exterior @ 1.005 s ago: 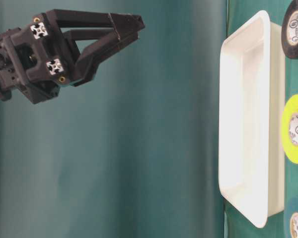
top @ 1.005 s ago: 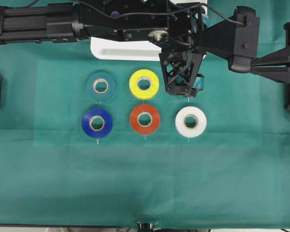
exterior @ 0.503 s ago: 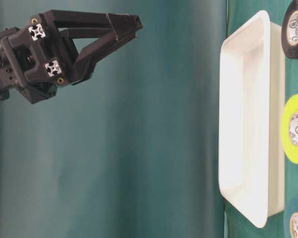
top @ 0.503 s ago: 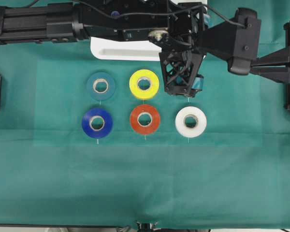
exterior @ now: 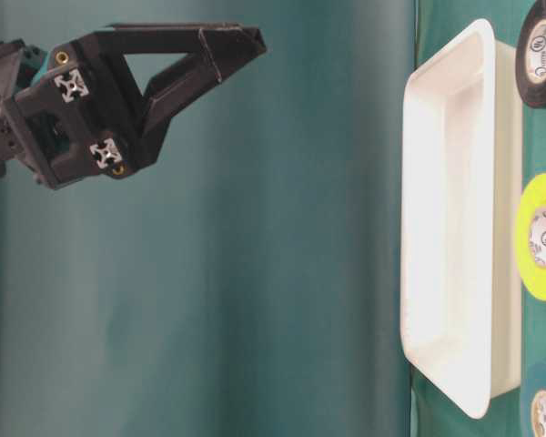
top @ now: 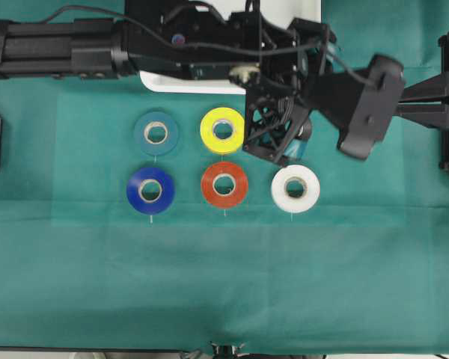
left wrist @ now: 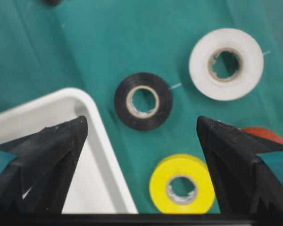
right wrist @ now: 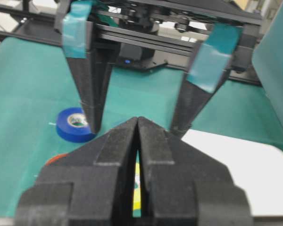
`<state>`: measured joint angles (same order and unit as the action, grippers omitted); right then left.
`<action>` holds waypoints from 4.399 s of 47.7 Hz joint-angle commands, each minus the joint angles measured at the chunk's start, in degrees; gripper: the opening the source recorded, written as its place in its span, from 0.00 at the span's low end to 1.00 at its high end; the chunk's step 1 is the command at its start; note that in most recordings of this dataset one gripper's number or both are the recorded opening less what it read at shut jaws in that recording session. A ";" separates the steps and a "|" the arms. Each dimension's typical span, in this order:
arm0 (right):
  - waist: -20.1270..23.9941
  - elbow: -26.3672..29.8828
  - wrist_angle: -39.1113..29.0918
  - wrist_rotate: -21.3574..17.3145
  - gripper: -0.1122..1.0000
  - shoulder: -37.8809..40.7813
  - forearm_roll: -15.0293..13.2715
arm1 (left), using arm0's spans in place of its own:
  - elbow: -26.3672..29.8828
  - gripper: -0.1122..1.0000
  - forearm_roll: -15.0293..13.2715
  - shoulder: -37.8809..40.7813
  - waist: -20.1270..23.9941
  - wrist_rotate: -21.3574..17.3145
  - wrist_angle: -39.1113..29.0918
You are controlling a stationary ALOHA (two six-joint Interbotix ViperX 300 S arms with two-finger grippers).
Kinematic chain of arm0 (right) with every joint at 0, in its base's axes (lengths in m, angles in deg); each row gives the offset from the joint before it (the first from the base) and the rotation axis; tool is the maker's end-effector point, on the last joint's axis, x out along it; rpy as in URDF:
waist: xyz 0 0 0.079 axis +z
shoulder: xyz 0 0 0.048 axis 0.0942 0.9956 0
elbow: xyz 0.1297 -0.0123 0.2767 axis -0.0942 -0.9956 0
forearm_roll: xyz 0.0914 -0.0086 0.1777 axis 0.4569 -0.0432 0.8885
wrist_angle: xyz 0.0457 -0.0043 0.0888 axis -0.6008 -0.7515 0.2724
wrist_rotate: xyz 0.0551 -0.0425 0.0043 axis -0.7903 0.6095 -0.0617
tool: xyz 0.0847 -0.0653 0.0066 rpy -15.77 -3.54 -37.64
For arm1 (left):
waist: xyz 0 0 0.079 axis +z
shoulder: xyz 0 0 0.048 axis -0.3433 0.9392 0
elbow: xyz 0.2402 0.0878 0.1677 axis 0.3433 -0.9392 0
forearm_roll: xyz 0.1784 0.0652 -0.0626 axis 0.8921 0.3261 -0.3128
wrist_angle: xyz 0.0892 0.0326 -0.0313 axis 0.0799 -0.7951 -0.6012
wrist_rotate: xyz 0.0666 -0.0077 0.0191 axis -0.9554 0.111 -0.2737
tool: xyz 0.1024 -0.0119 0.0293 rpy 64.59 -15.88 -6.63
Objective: Place the tape from the fixed location into the white case.
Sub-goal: 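Lower the open left gripper over the black tape roll, then close the left gripper on the black tape roll and lift it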
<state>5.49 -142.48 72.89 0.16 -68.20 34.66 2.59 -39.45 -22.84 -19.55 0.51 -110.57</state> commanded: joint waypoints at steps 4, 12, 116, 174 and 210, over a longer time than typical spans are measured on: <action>0.00 1.49 -0.09 -0.09 0.10 0.44 0.09 | 0.35 1.00 0.18 -1.49 -0.18 -1.76 0.35; 0.00 1.41 -0.18 -0.09 0.10 0.44 0.09 | 0.26 1.00 0.18 -1.58 -0.18 -3.52 0.35; 0.09 0.97 -0.18 0.09 0.10 1.85 0.09 | -18.28 0.99 0.44 8.35 0.35 -11.16 19.95; 0.09 0.79 0.09 0.00 0.10 3.16 0.09 | -17.31 0.29 1.67 8.09 0.88 -12.30 18.98; 0.09 0.79 -0.09 -0.09 0.10 3.16 0.09 | -16.70 0.29 1.58 7.91 0.44 -12.30 18.81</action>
<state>5.49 -142.48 72.54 0.16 -65.21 34.74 -15.52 -37.86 -13.18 -18.94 -11.98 -91.76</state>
